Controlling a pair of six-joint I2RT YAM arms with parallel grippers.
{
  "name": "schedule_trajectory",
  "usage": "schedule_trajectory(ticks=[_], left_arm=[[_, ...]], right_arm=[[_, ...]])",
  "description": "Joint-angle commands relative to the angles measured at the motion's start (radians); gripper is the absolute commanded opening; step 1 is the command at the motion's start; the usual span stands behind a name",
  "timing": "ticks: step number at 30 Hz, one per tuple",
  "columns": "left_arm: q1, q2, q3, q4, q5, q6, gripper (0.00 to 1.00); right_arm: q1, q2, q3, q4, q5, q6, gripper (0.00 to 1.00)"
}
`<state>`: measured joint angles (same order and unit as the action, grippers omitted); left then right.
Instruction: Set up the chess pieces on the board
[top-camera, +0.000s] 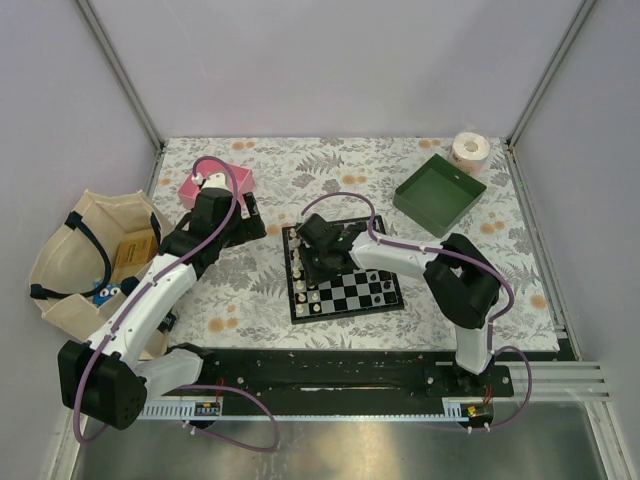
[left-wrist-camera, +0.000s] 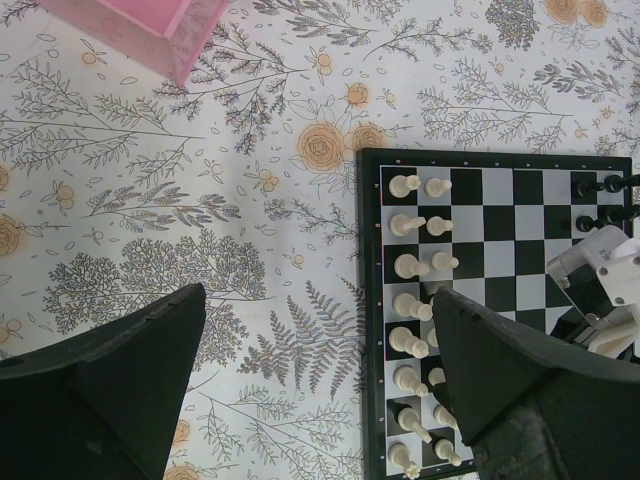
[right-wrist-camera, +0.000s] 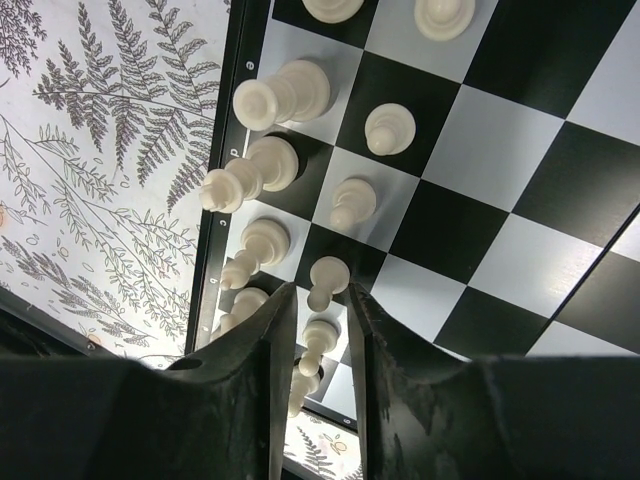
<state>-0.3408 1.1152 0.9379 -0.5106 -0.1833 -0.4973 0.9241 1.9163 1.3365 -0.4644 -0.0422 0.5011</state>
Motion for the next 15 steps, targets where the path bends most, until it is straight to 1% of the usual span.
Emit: schedule_trajectory(ticks=[1, 4, 8, 10, 15], left_arm=[[-0.004, -0.005, -0.008, 0.026, 0.005, 0.009, 0.99], [-0.004, -0.009, -0.01, 0.026, 0.002, 0.011, 0.99], [-0.004, -0.017, -0.014, 0.024, -0.002, 0.009, 0.99], [-0.003, -0.021, -0.014, 0.024, -0.005, 0.008, 0.99], [-0.004, -0.034, -0.017, 0.024, -0.021, 0.005, 0.99]], right_arm=[[0.012, -0.072, 0.013, 0.009, 0.019, -0.024, 0.39], [0.012, -0.1, 0.009, 0.01, 0.008, -0.027, 0.47], [0.009, -0.157, 0.001, 0.012, 0.037, -0.021, 0.48], [0.005, -0.183, -0.002, 0.01, 0.076, -0.019, 0.48], [0.001, -0.209, 0.0, 0.003, 0.143, -0.016, 0.49]])
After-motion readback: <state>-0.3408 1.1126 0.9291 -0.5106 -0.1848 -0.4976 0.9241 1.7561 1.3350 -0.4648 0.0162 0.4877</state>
